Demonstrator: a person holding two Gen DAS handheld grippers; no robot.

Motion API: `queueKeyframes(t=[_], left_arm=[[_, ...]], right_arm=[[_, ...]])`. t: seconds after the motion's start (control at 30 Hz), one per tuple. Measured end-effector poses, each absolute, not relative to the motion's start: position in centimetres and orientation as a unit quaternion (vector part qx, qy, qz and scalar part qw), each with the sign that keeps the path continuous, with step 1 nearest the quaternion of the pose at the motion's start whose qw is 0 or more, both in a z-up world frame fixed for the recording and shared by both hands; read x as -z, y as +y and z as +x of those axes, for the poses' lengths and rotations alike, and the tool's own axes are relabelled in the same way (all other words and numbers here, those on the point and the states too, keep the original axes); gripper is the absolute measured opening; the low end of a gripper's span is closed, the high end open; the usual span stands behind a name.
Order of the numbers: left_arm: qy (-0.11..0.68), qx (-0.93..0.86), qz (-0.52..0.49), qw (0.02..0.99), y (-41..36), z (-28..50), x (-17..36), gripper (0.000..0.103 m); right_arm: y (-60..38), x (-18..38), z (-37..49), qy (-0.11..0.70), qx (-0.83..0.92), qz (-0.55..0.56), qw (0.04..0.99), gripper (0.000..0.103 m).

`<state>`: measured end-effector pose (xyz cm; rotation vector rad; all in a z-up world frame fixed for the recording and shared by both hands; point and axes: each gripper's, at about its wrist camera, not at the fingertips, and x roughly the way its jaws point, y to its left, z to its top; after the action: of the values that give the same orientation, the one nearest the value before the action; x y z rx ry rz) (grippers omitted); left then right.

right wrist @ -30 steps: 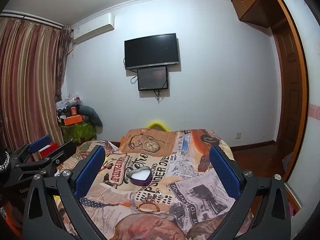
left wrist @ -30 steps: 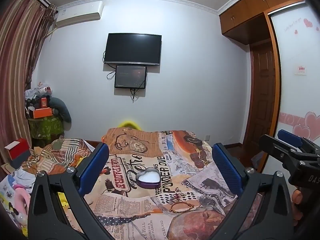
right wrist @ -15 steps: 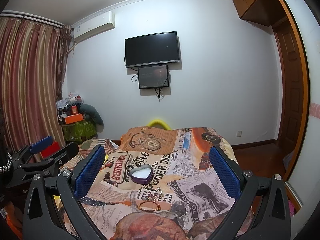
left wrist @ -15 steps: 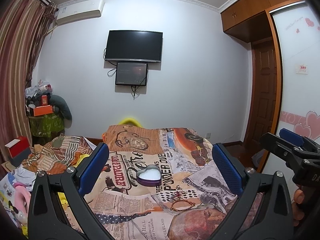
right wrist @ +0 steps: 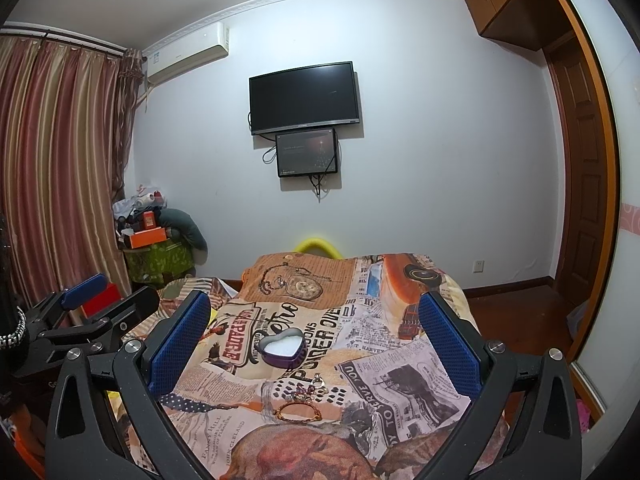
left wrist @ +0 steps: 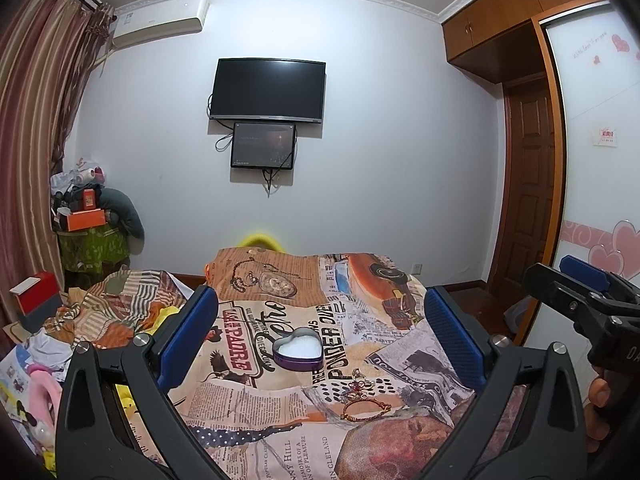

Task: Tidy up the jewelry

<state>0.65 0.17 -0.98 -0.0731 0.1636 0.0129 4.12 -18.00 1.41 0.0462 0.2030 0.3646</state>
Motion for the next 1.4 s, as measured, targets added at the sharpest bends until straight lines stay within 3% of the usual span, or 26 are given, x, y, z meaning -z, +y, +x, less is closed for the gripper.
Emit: queueKeyframes(t=[1.0,1.4], left_arm=[[0.086,-0.010,-0.034,0.996,0.2,0.8,1.3,0.103],[0.130,-0.017,-0.036,0.991,0.5,4.1,3.0,0.103]], right_arm=[[-18.1,-1.4,4.2,0.103,-0.182,0.024,0.978,0.103],[-17.5,0.8,7.0,0.141,-0.175,0.023,0.974,0.103]])
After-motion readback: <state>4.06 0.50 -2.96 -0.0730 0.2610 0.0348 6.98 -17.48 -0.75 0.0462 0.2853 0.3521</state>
